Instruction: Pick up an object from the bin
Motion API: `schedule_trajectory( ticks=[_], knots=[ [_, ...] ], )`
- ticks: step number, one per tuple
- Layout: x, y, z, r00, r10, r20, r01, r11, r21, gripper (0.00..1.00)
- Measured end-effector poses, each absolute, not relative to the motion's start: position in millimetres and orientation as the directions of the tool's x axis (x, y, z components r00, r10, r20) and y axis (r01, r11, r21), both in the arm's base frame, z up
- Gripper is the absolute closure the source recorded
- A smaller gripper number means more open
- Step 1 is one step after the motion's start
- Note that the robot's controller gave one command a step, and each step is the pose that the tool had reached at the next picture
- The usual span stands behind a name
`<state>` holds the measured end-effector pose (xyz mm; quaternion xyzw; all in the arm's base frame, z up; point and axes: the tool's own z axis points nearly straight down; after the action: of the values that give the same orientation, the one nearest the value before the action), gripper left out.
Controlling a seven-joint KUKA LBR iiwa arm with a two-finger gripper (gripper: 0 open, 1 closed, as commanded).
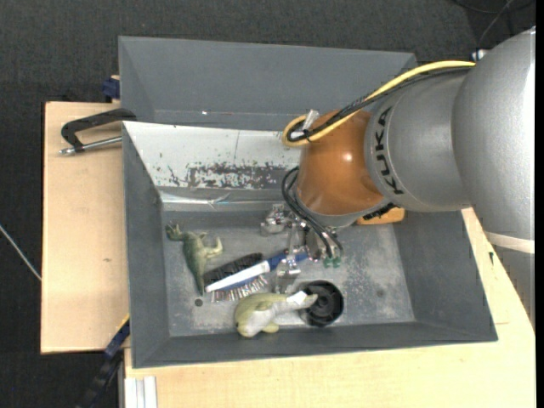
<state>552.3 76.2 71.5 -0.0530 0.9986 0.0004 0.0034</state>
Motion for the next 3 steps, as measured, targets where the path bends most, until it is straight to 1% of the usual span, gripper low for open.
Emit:
schedule_trajectory(
  ticks=[1, 2, 3],
  knots=[
    [560.1, 79.0, 102.6, -0.985, -0.171, -0.009, -0.171, 0.985, 0.001, 0.00],
    [571.1, 70.7, 100.9, -0.999, -0.035, -0.005, -0.035, 0.999, 0.002, 0.00],
    [563.3, 57.9, 73.4, -0.997, 0.073, -0.007, 0.073, 0.997, 0.004, 0.00]
  ],
)
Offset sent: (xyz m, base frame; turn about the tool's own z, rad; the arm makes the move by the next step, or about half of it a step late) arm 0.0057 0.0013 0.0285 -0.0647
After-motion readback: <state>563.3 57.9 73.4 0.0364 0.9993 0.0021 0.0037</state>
